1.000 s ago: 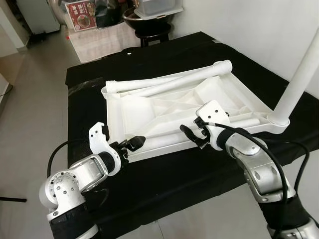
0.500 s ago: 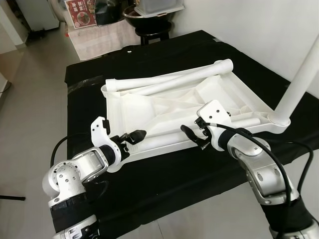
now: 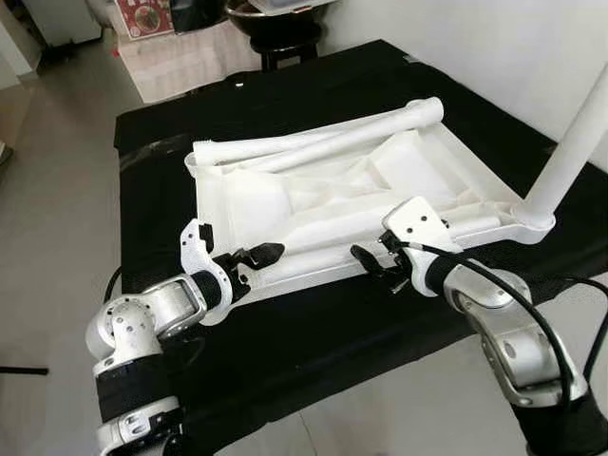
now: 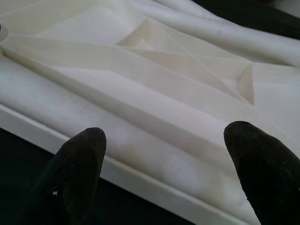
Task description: Building children table
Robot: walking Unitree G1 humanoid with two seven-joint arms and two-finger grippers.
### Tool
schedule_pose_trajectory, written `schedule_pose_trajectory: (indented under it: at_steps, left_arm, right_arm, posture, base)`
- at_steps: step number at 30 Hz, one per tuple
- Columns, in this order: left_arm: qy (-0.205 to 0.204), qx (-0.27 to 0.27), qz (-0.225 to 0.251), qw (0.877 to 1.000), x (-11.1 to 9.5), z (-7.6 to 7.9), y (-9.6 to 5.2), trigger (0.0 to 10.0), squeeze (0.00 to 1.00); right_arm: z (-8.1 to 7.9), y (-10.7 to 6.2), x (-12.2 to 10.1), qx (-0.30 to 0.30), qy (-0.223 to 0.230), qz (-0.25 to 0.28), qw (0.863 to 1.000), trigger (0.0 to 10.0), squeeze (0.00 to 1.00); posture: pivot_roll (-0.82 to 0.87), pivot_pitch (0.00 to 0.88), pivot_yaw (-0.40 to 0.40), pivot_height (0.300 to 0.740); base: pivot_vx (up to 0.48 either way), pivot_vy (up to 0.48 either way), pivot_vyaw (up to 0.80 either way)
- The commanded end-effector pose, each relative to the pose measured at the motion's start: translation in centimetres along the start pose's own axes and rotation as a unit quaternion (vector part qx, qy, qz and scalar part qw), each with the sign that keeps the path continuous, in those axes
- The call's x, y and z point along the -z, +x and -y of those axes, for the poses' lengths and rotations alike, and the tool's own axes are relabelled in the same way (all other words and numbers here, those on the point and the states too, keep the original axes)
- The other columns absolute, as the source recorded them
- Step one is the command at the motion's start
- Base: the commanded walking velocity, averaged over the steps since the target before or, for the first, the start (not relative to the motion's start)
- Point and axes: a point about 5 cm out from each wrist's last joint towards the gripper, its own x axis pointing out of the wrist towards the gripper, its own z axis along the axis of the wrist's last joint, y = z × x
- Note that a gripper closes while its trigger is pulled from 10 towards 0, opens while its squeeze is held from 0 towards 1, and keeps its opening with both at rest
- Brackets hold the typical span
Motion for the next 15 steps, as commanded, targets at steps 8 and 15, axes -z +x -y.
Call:
schedule_pose_trajectory:
  at_steps: [8, 15]
  left_arm:
    - [-0.002, 0.079, -0.047, 0.996, 1.9, 0.2, -0.1, 0.0, 0.00]
    - [-0.004, 0.105, -0.051, 0.993, 2.6, 0.4, -0.7, 0.0, 0.00]
  right_arm:
    - [-0.1, -0.3, -0.4, -0.001, 0.004, 0.006, 1.000, 10.0, 0.00]
    - [-0.1, -0.2, -0.6, 0.000, 0.003, 0.011, 1.000, 10.0, 0.00]
  posture:
    - [-0.18, 0.218, 0.090, 0.740]
    - [-0.18, 0.214, 0.088, 0.740]
  base:
    - [0.000, 0.000, 0.00]
    - [0.000, 0.000, 0.00]
